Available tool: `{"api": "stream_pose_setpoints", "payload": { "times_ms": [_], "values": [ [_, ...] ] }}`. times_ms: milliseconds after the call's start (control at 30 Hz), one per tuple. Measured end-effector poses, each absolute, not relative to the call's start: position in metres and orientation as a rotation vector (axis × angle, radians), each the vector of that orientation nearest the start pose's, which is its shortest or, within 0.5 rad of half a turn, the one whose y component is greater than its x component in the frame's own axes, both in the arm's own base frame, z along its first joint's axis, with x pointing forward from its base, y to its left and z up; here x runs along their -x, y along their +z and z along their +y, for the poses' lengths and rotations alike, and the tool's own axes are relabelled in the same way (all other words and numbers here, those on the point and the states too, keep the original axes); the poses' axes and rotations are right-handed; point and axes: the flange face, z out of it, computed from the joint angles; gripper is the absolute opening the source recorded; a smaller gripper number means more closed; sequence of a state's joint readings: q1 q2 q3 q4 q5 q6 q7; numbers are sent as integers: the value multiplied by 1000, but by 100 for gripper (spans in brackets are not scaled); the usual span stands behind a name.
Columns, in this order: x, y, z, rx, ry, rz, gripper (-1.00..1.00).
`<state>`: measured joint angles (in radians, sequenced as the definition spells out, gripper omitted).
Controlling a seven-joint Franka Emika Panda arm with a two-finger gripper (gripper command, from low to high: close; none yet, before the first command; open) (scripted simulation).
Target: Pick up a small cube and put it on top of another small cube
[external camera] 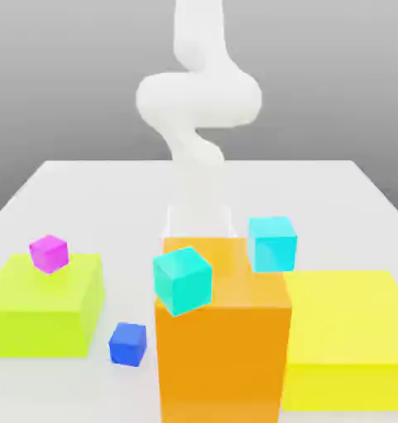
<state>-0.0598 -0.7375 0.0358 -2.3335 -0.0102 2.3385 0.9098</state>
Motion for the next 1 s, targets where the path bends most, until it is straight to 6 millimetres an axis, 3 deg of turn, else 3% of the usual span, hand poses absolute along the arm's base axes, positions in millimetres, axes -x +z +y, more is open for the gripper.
{"api": "stream_pose_setpoints", "payload": {
  "times_ms": [233, 467, 733, 1000],
  "values": [
    [-426, 567, -31, 2255, -788, 1698, 0],
    [-446, 454, -67, 2005, -599, 2140, 0],
    [-431, 330, -103, 1610, -364, 2576, 0],
    [-386, 225, -121, 1098, -103, 2918, 0]
  ]
}}
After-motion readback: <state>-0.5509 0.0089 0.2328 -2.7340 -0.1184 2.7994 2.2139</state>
